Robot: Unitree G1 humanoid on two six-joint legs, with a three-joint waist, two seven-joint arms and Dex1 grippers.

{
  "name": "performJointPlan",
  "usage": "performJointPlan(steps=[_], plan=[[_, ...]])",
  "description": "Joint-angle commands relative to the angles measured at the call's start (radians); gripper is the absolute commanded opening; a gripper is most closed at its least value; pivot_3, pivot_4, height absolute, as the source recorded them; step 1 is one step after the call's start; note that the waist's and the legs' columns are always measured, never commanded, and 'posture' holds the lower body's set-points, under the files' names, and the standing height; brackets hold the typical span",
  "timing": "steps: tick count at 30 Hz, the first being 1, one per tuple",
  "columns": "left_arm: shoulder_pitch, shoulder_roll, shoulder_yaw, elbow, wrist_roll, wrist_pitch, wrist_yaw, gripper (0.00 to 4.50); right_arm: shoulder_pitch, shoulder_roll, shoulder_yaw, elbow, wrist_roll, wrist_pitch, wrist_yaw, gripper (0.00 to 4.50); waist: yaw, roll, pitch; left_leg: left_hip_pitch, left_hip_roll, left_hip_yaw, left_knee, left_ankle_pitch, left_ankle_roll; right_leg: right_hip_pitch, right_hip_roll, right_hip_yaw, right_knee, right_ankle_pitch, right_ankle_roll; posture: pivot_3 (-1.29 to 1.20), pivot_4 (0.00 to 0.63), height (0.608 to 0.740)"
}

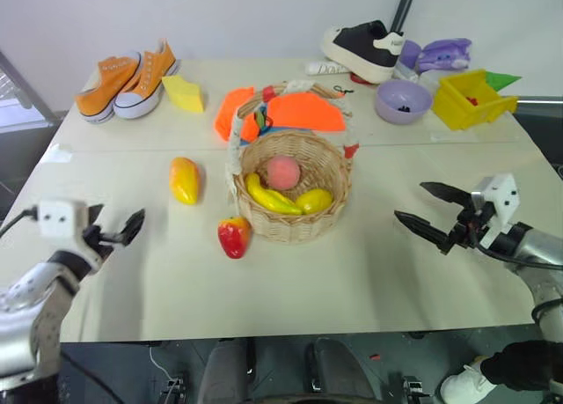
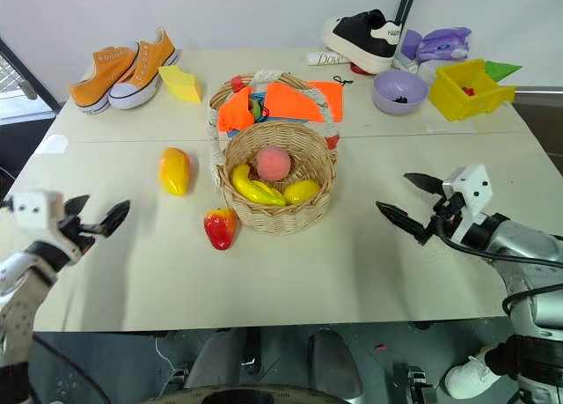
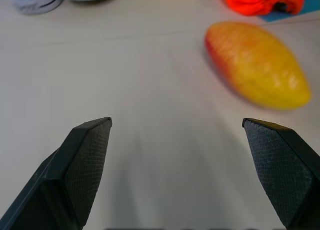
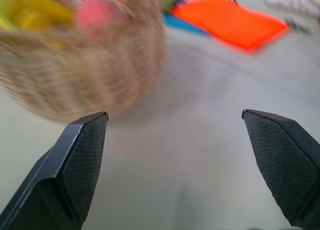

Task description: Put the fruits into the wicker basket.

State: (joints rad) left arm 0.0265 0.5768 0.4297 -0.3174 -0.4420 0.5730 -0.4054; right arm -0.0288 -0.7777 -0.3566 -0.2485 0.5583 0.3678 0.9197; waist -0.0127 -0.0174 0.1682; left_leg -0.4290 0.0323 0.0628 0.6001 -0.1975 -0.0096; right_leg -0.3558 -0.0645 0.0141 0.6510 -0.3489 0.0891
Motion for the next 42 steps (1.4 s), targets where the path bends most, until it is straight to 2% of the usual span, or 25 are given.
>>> performJointPlan(steps=[1,4,8,15,20,29,32,35,36,40,42], plan=[[-0.103,0.008,-0.087,-0.018,0.059,0.061,0.072,4.5,-0.007,-0.04,-0.025,-0.131,0.076,0.06,0.012,4.49,0.001,0.0,0.0,0.0,0.0,0.0,0.0,0.0,0.0,0.0,0.0,0.0,0.0,0.0,0.0,0.0,0.15,0.733],[-0.246,-0.027,-0.198,-0.011,0.105,0.136,0.142,4.5,-0.012,-0.076,-0.021,-0.269,0.158,0.133,0.016,4.49,0.003,0.0,0.0,0.0,0.0,0.0,0.002,0.0,0.0,0.0,0.002,0.0,0.001,0.002,0.003,0.0,0.15,0.733],[-0.343,-0.064,-0.246,0.004,0.147,0.222,0.216,4.5,-0.034,-0.108,-0.003,-0.392,0.247,0.205,0.007,4.49,-0.004,-0.001,0.001,-0.001,0.0,-0.001,0.006,0.0,0.001,0.001,0.003,0.0,0.003,0.002,0.005,0.0,0.15,0.733],[-0.493,-0.114,-0.31,0.065,0.223,0.37,0.319,4.5,-0.166,-0.045,0.136,-0.508,0.35,0.258,-0.094,4.49,0.003,-0.005,0.002,-0.001,0.0,-0.002,0.014,0.0,0.001,0.001,0.004,0.0,0.01,0.002,0.006,0.0,0.15,0.733],[-0.561,-0.196,-0.257,0.083,0.221,0.528,0.391,4.5,-0.203,-0.028,0.212,-0.527,0.341,0.252,-0.093,4.49,0.004,-0.007,0.003,-0.001,0.0,-0.002,0.015,0.0,0.001,0.001,0.003,0.0,0.01,0.003,0.007,0.0,0.15,0.733],[-0.576,-0.243,-0.175,0.149,0.203,0.611,0.39,4.5,-0.178,-0.014,0.256,-0.519,0.288,0.212,-0.084,4.49,0.002,-0.008,0.003,-0.001,0.0,-0.002,0.015,0.0,0.0,0.0,0.003,-0.001,0.013,0.003,0.007,0.0,0.15,0.733],[-0.577,-0.245,-0.163,0.153,0.211,0.587,0.389,3.64,-0.169,-0.014,0.26,-0.519,0.279,0.203,-0.082,4.5,0.002,-0.009,0.004,-0.002,0.0,-0.002,0.015,0.0,0.0,0.0,0.003,-0.001,0.013,0.003,0.007,0.0,0.15,0.733],[-0.574,-0.231,-0.178,0.152,0.219,0.547,0.371,2.31,-0.153,-0.015,0.262,-0.523,0.267,0.193,-0.081,4.5,0.003,-0.009,0.004,-0.002,0.0,-0.003,0.015,0.0,0.0,0.0,0.003,-0.001,0.013,0.003,0.007,0.0,0.15,0.733],[-0.57,-0.224,-0.187,0.15,0.225,0.528,0.365,2.14,-0.148,-0.015,0.264,-0.524,0.262,0.189,-0.081,4.5,0.003,-0.009,0.004,-0.002,0.0,-0.002,0.015,0.0,0.0,0.0,0.003,-0.001,0.013,0.003,0.007,0.0,0.15,0.733],[-0.541,-0.196,-0.201,0.133,0.247,0.483,0.357,2.13,-0.135,-0.015,0.271,-0.527,0.25,0.178,-0.079,4.5,0.002,-0.009,0.004,-0.002,0.0,-0.003,0.015,0.0,0.0,0.0,0.003,-0.001,0.013,0.003,0.007,0.0,0.15,0.733],[-0.524,-0.192,-0.16,0.099,0.243,0.365,0.347,2.13,-0.131,-0.016,0.271,-0.526,0.243,0.173,-0.076,4.5,0.0,-0.009,0.004,-0.002,0.0,-0.002,0.015,0.0,0.0,0.0,0.003,0.0,0.013,0.003,0.007,0.0,0.15,0.733]])
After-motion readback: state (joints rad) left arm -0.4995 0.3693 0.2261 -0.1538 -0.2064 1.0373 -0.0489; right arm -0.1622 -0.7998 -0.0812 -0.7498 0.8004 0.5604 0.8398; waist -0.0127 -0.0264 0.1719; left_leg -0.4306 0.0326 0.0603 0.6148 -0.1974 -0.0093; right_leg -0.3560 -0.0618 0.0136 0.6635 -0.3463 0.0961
